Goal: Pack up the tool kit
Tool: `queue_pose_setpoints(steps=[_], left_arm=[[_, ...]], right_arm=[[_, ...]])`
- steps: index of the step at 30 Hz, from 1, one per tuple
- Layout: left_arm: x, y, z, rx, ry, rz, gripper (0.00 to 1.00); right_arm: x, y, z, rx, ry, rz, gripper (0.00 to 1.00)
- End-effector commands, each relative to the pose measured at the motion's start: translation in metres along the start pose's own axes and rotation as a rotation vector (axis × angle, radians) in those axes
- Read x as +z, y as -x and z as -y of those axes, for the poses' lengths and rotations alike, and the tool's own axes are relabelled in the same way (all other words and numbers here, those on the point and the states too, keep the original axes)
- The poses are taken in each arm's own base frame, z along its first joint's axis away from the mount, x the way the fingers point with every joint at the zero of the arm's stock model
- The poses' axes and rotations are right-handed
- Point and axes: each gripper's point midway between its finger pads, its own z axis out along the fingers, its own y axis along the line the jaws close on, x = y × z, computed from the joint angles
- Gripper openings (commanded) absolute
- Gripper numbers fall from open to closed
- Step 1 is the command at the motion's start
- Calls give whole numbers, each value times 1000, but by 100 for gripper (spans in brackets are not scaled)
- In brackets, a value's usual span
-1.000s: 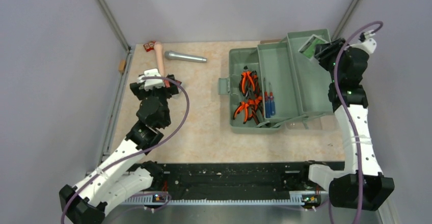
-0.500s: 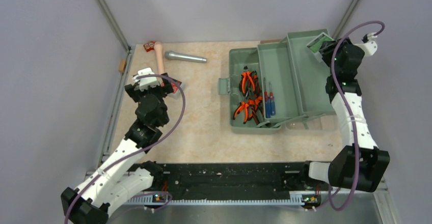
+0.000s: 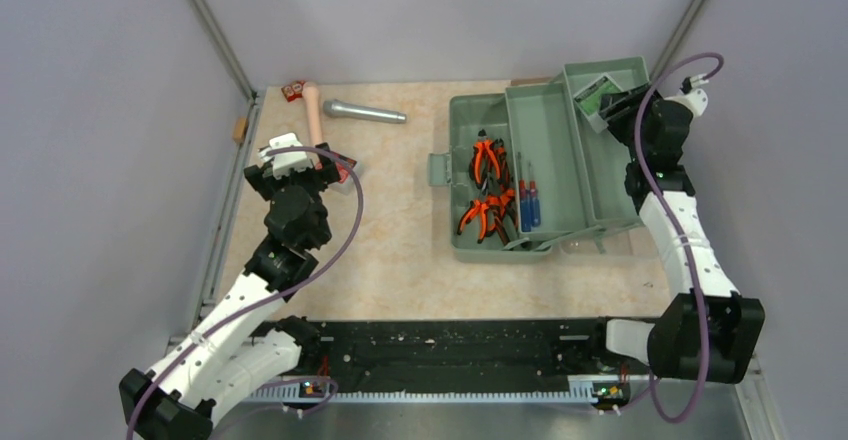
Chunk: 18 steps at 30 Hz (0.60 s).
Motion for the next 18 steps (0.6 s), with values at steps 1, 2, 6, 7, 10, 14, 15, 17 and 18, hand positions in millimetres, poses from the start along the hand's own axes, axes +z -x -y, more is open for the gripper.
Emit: queue_pose_setpoints(steps=[1,2,6,7,10,14,15,17,18], left_arm=[[1,12,0,-48,0,33,99],[1,12,0,-46,-1,32,99],[1,10,3,-45,-12,24,99],[1,10,3,-46,-14,23,99],[2,9,4,-41,-14,19,99],[2,7,5,-37,-19,15,99],[2,7,6,-35,-21,14,99],[3,5,7,-31,-23,8,99],[3,4,8,-29,-25,6,99]], right_arm=[[-25,-3,-7,-32,37,-10,56],[-29,-3,-5,-47,29,-9,59],[-48,0,-2,-130,12,-23,68],[-55,3,-3,-156,13,-26,70],[-72,15,0,-248,-26,-14,76],[-97,40,4,-310,-81,70,82],[-103,46,5,-319,-90,96,82],[-113,58,6,-343,-116,141,83],[-119,63,7,-361,-129,162,83]])
